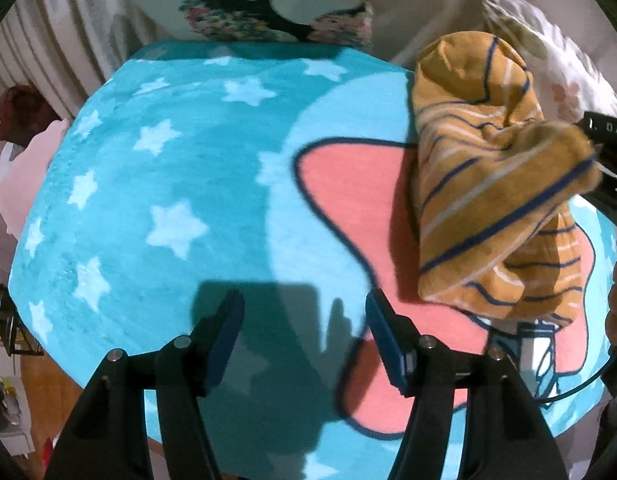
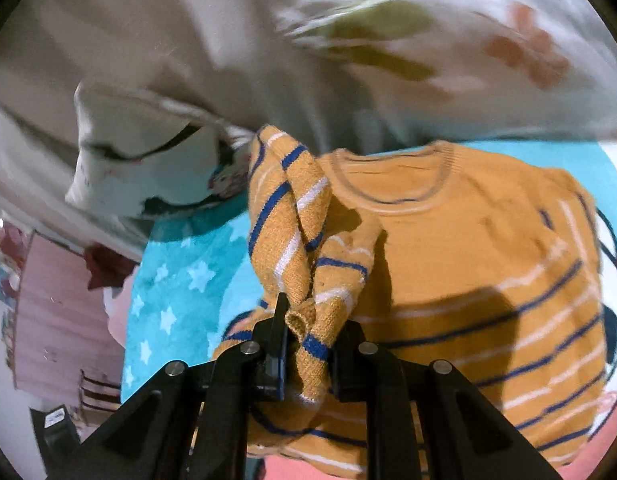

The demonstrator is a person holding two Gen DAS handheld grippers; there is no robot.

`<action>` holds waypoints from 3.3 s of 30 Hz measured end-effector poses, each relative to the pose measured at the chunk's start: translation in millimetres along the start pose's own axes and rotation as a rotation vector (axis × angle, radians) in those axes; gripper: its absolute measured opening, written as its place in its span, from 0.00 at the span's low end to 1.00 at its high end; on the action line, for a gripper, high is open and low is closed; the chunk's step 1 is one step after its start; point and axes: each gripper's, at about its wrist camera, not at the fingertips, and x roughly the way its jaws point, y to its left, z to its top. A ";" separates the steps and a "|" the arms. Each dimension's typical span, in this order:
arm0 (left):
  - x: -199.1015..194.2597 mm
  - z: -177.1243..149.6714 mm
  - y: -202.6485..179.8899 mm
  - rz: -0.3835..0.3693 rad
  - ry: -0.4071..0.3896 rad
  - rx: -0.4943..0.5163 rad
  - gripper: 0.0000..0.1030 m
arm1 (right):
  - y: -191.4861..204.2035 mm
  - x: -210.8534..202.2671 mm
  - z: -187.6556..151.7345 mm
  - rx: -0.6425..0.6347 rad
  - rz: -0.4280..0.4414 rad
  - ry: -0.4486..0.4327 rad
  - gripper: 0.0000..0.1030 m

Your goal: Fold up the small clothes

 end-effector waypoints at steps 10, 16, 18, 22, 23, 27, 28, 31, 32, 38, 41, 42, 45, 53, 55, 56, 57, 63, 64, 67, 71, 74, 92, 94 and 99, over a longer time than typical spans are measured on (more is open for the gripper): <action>-0.6 -14.9 -54.2 -0.003 0.020 0.053 0.60 | -107.3 -51.1 -4.3 0.172 -0.001 -0.074 0.16; -1.4 -19.3 -83.5 -0.006 0.018 0.113 0.60 | -153.9 -67.4 -10.7 0.234 -0.028 -0.086 0.16; -0.6 -19.8 -90.3 -0.007 0.021 0.129 0.61 | -166.3 -68.4 -13.5 0.252 -0.029 -0.083 0.16; -1.7 -19.9 -102.5 -0.002 0.023 0.161 0.61 | -179.0 -65.3 -15.5 0.260 -0.046 -0.084 0.15; -2.8 -19.5 -104.6 0.000 0.021 0.168 0.61 | -183.0 -66.9 -16.0 0.261 -0.051 -0.086 0.14; -6.3 -15.6 -109.6 0.005 0.009 0.183 0.61 | -197.4 -68.1 -15.8 0.270 -0.068 -0.085 0.13; -6.7 -14.9 -110.6 0.006 0.009 0.183 0.61 | -200.5 -68.4 -15.4 0.266 -0.057 -0.076 0.13; -5.0 -12.4 -113.9 0.002 0.014 0.180 0.61 | -198.2 -77.2 -12.5 0.228 -0.038 -0.071 0.13; -4.5 -12.0 -115.3 0.001 0.015 0.180 0.61 | -195.3 -83.2 -11.8 0.217 -0.039 -0.079 0.15; 3.2 -10.1 -126.0 -0.020 0.028 0.177 0.61 | -160.0 -114.2 -15.8 0.130 0.027 -0.102 0.32; 5.3 -7.5 -130.3 -0.034 0.027 0.169 0.61 | -141.1 -103.9 -31.1 0.047 -0.029 -0.043 0.34; 5.3 -5.8 -130.9 -0.041 0.025 0.169 0.61 | -139.7 -98.0 -36.9 0.031 -0.039 -0.017 0.14; 4.7 -1.1 -129.9 -0.046 0.014 0.164 0.61 | -153.1 -87.6 -46.7 0.063 -0.085 0.012 0.10; 17.2 13.1 -114.6 -0.087 0.042 0.096 0.63 | -200.5 -85.5 -58.5 0.186 -0.080 0.041 0.10; 22.3 17.3 -112.2 -0.092 0.046 0.076 0.64 | -199.8 -81.7 -60.7 0.185 -0.089 0.047 0.10; 23.9 19.1 -112.6 -0.090 0.043 0.075 0.64 | -200.3 -81.0 -62.5 0.181 -0.090 0.045 0.12; 24.2 19.7 -113.0 -0.092 0.039 0.076 0.64 | -201.8 -80.5 -64.6 0.182 -0.088 0.042 0.14; 29.3 21.6 -123.2 -0.112 0.021 0.087 0.64 | -208.7 -88.1 -69.4 0.201 -0.121 0.050 0.43; 30.7 22.3 -125.7 -0.110 0.019 0.093 0.64 | -210.3 -91.7 -70.7 0.206 -0.125 0.048 0.43; 33.8 22.3 -137.4 -0.105 -0.002 0.133 0.64 | -203.2 -106.5 -69.2 0.196 -0.126 0.010 0.41; 51.3 13.2 -144.2 -0.092 0.020 0.151 0.63 | -164.2 -129.0 -56.8 0.069 -0.170 -0.081 0.30; 51.1 6.6 -145.6 -0.087 0.014 0.156 0.62 | -137.7 -130.9 -51.8 0.008 -0.115 -0.099 0.30; -6.1 77.1 -241.8 -0.171 -0.150 0.454 0.60 | -173.4 -81.5 -97.3 0.130 -0.037 -0.005 0.16; 5.6 86.1 -272.9 -0.202 -0.134 0.529 0.60 | -173.4 -82.6 -99.3 0.128 -0.038 -0.018 0.16; 56.3 99.1 -332.7 -0.241 0.021 0.617 0.60 | -174.5 -83.6 -103.4 0.115 -0.032 -0.042 0.16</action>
